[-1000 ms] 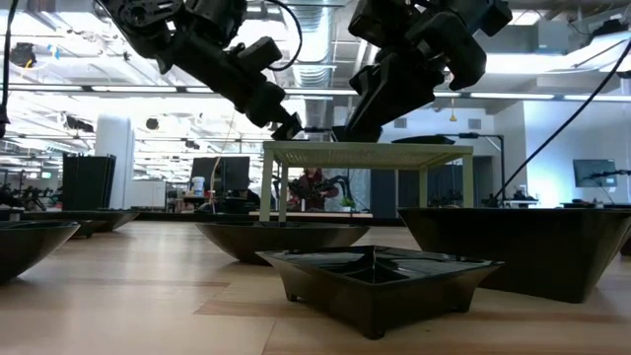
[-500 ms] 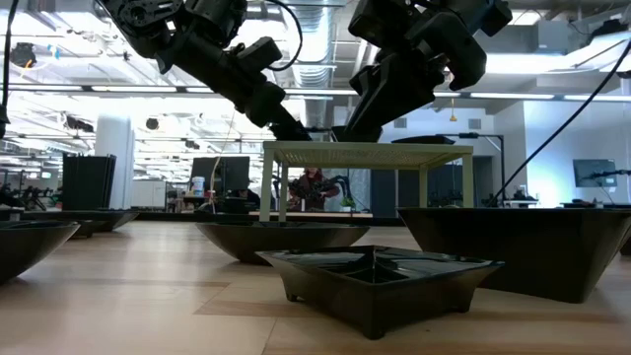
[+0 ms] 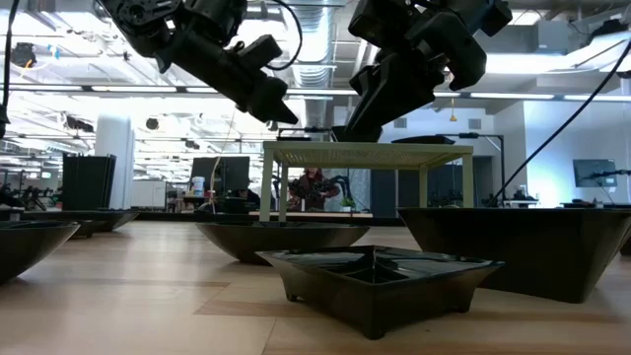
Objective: Pick & Place Mini shaped plates
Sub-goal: Stack the square plate on top of the other square plate on the shelf
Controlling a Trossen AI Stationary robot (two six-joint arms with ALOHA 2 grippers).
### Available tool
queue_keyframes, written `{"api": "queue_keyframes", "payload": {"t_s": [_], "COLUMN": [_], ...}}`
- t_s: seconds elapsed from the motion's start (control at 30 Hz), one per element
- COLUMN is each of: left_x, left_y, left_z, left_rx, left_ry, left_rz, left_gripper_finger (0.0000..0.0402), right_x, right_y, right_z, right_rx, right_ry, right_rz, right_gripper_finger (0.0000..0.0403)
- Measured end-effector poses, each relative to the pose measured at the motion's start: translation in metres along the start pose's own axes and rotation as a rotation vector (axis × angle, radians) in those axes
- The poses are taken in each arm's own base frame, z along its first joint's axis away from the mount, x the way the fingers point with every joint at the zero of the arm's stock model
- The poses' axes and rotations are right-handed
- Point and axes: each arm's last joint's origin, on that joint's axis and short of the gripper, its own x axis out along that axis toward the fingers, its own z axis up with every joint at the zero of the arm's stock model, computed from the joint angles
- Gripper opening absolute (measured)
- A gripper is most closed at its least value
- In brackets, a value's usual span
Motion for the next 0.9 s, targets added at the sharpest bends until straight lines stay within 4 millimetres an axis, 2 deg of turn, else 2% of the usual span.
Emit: {"api": "queue_keyframes", "payload": {"t_s": [0.33, 0.5, 0.67, 0.9], "left_x": [-0.021, -0.030, -0.037, -0.046], "left_y": [-0.038, -0.049, -0.053, -0.052], "left_z": [0.015, 0.019, 0.023, 0.029], "left_rx": [0.038, 0.051, 0.053, 0.046], "left_ry": [-0.091, -0.111, -0.136, -0.169], "left_rz": [-0.178, -0.217, -0.238, -0.248], "left_gripper_finger": [0.0103, 0.0103, 0.0103, 0.0103], "right_x": [0.000, -0.006, -0.010, -0.022], "right_y": [0.000, 0.004, 0.018, 0.047], "right_z": [0.000, 0.003, -0.004, -0.027], "right_rx": [-0.050, 0.007, 0.191, 0.625], "right_ry": [0.001, 0.101, 0.208, 0.474], "right_rz": [-0.009, -0.130, -0.140, -0.192], "right_gripper_finger": [0.0096, 0.0096, 0.0096, 0.0096]}}
